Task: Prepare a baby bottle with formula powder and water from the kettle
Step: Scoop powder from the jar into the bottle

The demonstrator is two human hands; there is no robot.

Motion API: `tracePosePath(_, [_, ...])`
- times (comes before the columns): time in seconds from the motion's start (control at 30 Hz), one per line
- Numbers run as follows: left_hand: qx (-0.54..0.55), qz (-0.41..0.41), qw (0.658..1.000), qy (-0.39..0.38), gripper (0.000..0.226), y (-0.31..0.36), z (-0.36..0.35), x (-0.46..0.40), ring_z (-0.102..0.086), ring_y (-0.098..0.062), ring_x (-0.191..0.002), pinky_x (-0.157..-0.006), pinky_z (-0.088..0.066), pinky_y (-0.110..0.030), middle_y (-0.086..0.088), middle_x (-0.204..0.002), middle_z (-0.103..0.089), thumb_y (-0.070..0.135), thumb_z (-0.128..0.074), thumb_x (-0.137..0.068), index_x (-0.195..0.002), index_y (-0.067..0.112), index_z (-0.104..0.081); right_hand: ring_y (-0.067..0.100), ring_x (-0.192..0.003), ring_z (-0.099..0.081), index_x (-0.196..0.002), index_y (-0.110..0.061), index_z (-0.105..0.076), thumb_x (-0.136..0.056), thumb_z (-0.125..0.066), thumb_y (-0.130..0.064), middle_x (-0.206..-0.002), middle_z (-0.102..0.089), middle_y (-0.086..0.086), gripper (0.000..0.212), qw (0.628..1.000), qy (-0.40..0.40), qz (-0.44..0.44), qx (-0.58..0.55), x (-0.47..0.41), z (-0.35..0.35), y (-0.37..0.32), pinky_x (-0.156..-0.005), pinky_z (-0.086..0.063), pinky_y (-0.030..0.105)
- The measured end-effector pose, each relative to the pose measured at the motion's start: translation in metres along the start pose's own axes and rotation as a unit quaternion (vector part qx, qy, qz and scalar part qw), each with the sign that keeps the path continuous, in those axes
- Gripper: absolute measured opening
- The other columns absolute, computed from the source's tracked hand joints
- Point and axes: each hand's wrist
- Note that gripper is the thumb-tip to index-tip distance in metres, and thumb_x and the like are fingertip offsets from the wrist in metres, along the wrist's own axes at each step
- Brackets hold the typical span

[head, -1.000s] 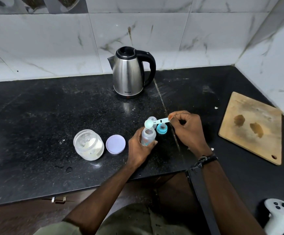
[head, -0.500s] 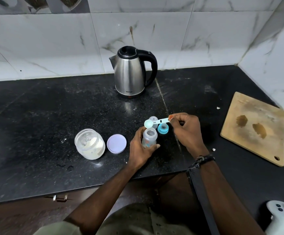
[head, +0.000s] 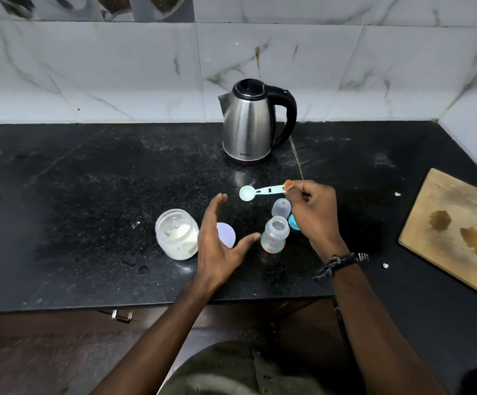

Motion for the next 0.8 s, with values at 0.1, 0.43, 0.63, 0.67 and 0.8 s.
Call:
tracePosePath(0.1, [-0.041, -0.03, 0.997, 0.06, 0.098, 0.002, 0.027, -0.004, -0.047, -0.021, -0.146, -0.122, -0.038, -0.038, -0.008, -0.154, -0.052, 0.031, -0.091, -0.073, -0.153, 0.006, -0.04, 0.017, -0.069, -0.065, -0.078, -0.01, -0.073, -0.095, -0.064, -0.02, -0.08, -0.073, 0.006, 0.022, 0.999, -0.021, 0.03, 0.001, 0.0, -0.022, -0.011, -0.071, -0.055, 0.045])
tracePosePath(0.43, [-0.096, 0.046, 0.989, 0.101, 0.126, -0.036, 0.094, 0.001, -0.041, -0.028, -0.15, -0.12, -0.037, -0.056, -0.012, -0.161, -0.041, 0.067, -0.085, -0.061, -0.158, 0.007, -0.032, 0.019, -0.09, -0.065, -0.076, 0.0, -0.072, -0.092, -0.065, -0.015, -0.092, -0.071, 0.007, 0.023, 0.967, -0.147, 0.178, 0.108, 0.022, -0.108, -0.035, -0.082, -0.051, 0.037])
tracePosePath(0.63, [-0.1, 0.091, 0.99, 0.039, 0.118, -0.052, 0.1, 0.011, -0.045, 0.001, -0.134, -0.11, -0.034, -0.007, 0.003, -0.151, -0.047, 0.059, -0.08, -0.064, -0.157, 0.006, -0.033, 0.033, -0.118, -0.053, -0.094, -0.004, -0.075, -0.094, -0.06, -0.023, -0.134, -0.055, 0.01, 0.024, 0.869, -0.271, 0.224, 0.349, 0.039, -0.147, -0.044, -0.092, -0.051, 0.038])
tracePosePath(0.67, [-0.096, 0.096, 0.99, 0.035, 0.115, -0.053, 0.1, 0.011, -0.047, 0.001, -0.133, -0.11, -0.036, -0.009, 0.003, -0.151, -0.048, 0.058, -0.081, -0.065, -0.157, 0.007, -0.034, 0.033, -0.12, -0.051, -0.096, -0.004, -0.074, -0.093, -0.06, -0.023, -0.135, -0.055, 0.01, 0.024, 0.858, -0.285, 0.218, 0.368, 0.041, -0.153, -0.045, -0.093, -0.05, 0.039])
tracePosePath(0.8, [-0.093, 0.095, 0.991, 0.035, 0.108, -0.057, 0.1, 0.01, -0.053, -0.014, -0.138, -0.114, -0.046, -0.037, -0.003, -0.155, -0.051, 0.045, -0.087, -0.07, -0.158, 0.014, -0.033, 0.034, -0.113, -0.055, -0.086, -0.006, -0.065, -0.087, -0.064, -0.019, -0.112, -0.062, 0.013, 0.013, 0.86, -0.307, 0.146, 0.38, 0.045, -0.169, -0.048, -0.087, -0.05, 0.036])
Point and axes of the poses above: each hand's wrist, its own x-axis away from the middle knuckle, its own z-axis out of the back of the hand, y = z × x
